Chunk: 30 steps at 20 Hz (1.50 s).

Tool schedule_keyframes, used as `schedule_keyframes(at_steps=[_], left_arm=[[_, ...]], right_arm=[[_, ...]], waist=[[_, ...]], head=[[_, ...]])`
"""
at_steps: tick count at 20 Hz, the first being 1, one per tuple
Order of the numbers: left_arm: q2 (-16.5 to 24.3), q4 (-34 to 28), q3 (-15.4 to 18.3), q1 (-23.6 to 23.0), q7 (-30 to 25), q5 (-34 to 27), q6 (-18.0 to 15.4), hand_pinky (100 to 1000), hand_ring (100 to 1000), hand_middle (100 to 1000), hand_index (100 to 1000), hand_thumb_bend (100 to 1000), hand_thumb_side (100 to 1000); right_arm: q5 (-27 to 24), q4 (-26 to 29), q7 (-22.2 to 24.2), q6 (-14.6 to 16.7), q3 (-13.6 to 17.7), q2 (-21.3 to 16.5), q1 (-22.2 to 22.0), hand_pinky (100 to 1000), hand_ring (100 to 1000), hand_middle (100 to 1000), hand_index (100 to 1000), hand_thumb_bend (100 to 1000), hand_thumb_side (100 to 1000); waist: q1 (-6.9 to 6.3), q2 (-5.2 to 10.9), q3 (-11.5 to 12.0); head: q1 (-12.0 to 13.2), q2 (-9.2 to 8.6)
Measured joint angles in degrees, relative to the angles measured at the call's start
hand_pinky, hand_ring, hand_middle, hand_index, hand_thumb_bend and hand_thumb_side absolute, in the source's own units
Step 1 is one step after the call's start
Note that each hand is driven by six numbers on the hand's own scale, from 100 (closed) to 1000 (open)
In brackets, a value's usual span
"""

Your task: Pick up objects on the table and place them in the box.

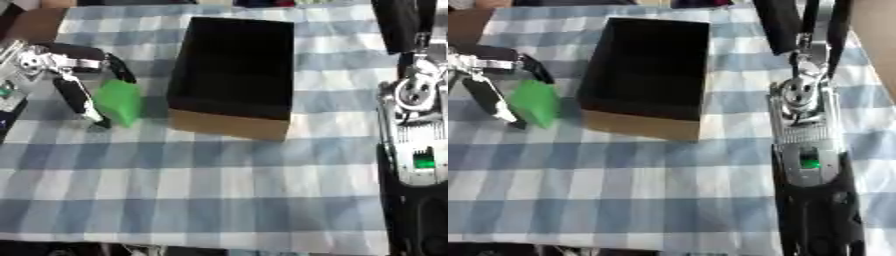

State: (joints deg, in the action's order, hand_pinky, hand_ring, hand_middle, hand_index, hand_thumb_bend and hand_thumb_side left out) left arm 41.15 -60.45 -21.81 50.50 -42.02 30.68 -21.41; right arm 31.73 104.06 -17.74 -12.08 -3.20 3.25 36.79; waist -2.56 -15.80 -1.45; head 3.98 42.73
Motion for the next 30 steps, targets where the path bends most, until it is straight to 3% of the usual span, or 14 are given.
schedule_keyframes(at_steps=[4, 11, 22, 30], left_arm=[[-0.43, 0.68, 0.56, -0.01, -0.04, 0.77, 0.04, 932, 791, 682, 831, 586, 100], [-0.83, -0.17, 2.41, 0.51, -2.37, 0.89, 2.37, 877, 708, 579, 741, 485, 137], [-0.71, -2.92, 3.02, 1.17, -4.2, 0.74, 4.2, 863, 625, 493, 605, 333, 177], [-0.29, -5.47, 4.56, 2.55, -4.64, -1.52, 4.64, 835, 609, 474, 593, 255, 121]], right_arm=[[-0.16, 0.0, -0.02, -0.02, 0.0, -0.02, 0.01, 833, 920, 747, 960, 100, 690], [-0.64, -0.03, -0.25, -0.25, 0.01, -0.07, 0.01, 834, 921, 746, 961, 100, 697], [-0.96, -0.19, -0.47, -0.48, 0.04, -0.46, -0.06, 838, 922, 745, 962, 100, 700], [-0.93, -0.19, -0.48, -0.49, 0.05, -0.46, -0.35, 841, 922, 744, 961, 100, 691]], waist=[[0.01, -0.12, 0.01], [0.18, -0.24, 0.1], [0.19, -0.25, 0.34], [0.19, -0.06, 0.65]], head=[[-0.05, 0.0], [-0.09, -0.01], [-0.11, -0.01], [-0.09, -0.01]])
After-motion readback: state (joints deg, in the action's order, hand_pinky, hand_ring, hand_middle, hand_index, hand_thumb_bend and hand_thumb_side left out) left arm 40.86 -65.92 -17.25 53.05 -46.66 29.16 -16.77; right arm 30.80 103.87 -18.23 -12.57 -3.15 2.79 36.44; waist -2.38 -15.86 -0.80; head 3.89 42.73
